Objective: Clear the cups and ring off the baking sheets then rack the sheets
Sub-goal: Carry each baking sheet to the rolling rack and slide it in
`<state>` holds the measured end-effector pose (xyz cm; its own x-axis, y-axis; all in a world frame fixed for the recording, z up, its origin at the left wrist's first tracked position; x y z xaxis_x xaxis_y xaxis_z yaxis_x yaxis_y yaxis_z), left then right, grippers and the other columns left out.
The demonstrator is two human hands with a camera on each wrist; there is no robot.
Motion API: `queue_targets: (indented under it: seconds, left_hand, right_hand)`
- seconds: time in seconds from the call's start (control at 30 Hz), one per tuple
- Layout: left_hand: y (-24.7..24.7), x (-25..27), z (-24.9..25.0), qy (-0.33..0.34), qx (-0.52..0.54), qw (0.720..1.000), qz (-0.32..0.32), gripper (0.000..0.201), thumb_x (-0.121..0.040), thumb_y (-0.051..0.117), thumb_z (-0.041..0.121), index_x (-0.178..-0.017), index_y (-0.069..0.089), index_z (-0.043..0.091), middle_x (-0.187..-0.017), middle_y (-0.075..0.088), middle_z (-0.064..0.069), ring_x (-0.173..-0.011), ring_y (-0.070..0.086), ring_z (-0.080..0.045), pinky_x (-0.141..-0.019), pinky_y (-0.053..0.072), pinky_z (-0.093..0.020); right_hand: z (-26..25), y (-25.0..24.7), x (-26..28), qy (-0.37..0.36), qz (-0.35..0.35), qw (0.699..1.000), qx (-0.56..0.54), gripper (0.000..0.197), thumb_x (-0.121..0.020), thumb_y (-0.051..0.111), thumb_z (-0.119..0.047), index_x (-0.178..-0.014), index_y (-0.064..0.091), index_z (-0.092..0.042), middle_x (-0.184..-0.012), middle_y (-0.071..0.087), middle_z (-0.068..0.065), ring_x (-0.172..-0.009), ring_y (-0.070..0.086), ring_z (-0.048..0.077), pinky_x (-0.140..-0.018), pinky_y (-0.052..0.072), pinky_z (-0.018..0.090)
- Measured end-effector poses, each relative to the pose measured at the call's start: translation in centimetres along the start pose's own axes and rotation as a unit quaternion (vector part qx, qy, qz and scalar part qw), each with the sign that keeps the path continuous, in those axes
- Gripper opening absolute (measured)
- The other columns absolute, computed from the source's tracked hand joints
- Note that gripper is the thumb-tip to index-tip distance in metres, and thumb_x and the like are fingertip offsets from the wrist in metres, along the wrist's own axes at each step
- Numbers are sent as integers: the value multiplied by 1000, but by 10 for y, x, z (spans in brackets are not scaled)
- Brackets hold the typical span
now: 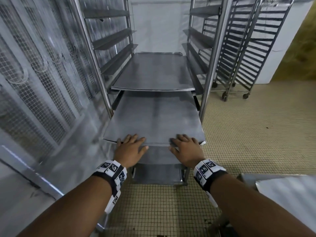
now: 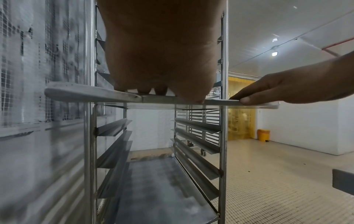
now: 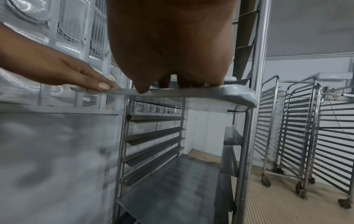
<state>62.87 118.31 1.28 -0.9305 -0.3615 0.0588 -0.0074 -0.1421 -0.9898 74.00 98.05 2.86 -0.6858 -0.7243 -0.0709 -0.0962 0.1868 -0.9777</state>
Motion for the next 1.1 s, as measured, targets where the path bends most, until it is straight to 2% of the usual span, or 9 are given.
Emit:
queue_targets:
  seconds: [0.1, 0.4, 0.6, 0.67, 0.77, 0.83, 0.93, 1.1]
  left_hand:
    - [0, 0, 0, -12, 3, 1000, 0, 58, -102, 25, 63, -156, 30, 41, -169, 19, 5, -156, 11, -24, -123, 3, -57]
    - [5, -2, -3, -3, 8, 1000, 14, 59, -102, 25, 64, -156, 30, 41, -170, 18, 5, -157, 10, -23, -123, 5, -56]
    - [7, -9, -6, 14, -2, 999, 40, 58, -102, 23, 66, -155, 31, 43, -168, 20, 7, -155, 11, -21, -120, 15, -52]
    - [8, -13, -9, 23, -11, 998, 56, 62, -99, 17, 70, -153, 33, 44, -167, 23, 8, -153, 15, -20, -117, 18, -50]
    - [9, -19, -8, 44, -9, 995, 86, 77, -89, 7, 73, -150, 42, 42, -162, 34, 7, -149, 25, -20, -112, 23, -46]
    - [9, -24, -8, 56, 0, 992, 117, 77, -90, 12, 71, -147, 49, 33, -156, 44, 4, -143, 34, -23, -109, 28, -47]
    - [9, -38, -14, 66, -6, 986, 150, 72, -97, 23, 64, -142, 55, 17, -147, 55, -2, -135, 47, -27, -104, 39, -48]
    - [4, -71, -19, 86, -4, 977, 197, 59, -99, 34, 60, -128, 62, 17, -134, 63, 0, -122, 55, -27, -95, 44, -47]
  right_hand:
    - [0, -1, 6, 8, 3, 1000, -14, 43, -102, 36, -49, -142, 46, -36, -153, 40, -3, -144, 28, 22, -116, 17, 45]
    - [3, 4, 4, 21, 4, 999, -24, 44, -103, 33, -51, -143, 45, -38, -157, 36, -4, -147, 25, 22, -117, 17, 47]
    - [1, 8, -3, 27, -7, 1000, 4, 46, -103, 28, -53, -144, 39, -37, -159, 30, -2, -149, 19, 25, -118, 14, 52]
    - [-1, 9, -6, 21, 2, 1000, 19, 48, -103, 26, -52, -145, 40, -32, -158, 31, 0, -149, 18, 25, -119, 10, 52]
    - [-9, 15, -17, 14, 4, 1000, 23, 58, -104, 23, -51, -152, 34, -19, -163, 24, 3, -153, 10, 23, -123, 3, 46]
    - [-12, 21, -26, 17, 6, 1000, 12, 62, -104, 21, -52, -154, 30, -15, -164, 24, 3, -153, 12, 22, -123, 5, 43]
    - [-12, 25, -41, 19, 15, 1000, 14, 61, -104, 18, -53, -155, 27, -20, -164, 23, 1, -152, 14, 21, -121, 9, 42]
    - [-2, 29, -74, 31, 23, 999, 16, 62, -103, 19, -55, -155, 28, -22, -164, 22, 0, -152, 13, 20, -120, 10, 41]
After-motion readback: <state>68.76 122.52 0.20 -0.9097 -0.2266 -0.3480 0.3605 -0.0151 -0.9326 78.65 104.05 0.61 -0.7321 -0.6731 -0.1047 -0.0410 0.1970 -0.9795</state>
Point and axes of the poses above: each hand's wrist, its own x-axis away from the middle knuckle, its own y-axis out of the palm, z = x × y, the point moved 6 cm from there along -x, towards the middle knuckle
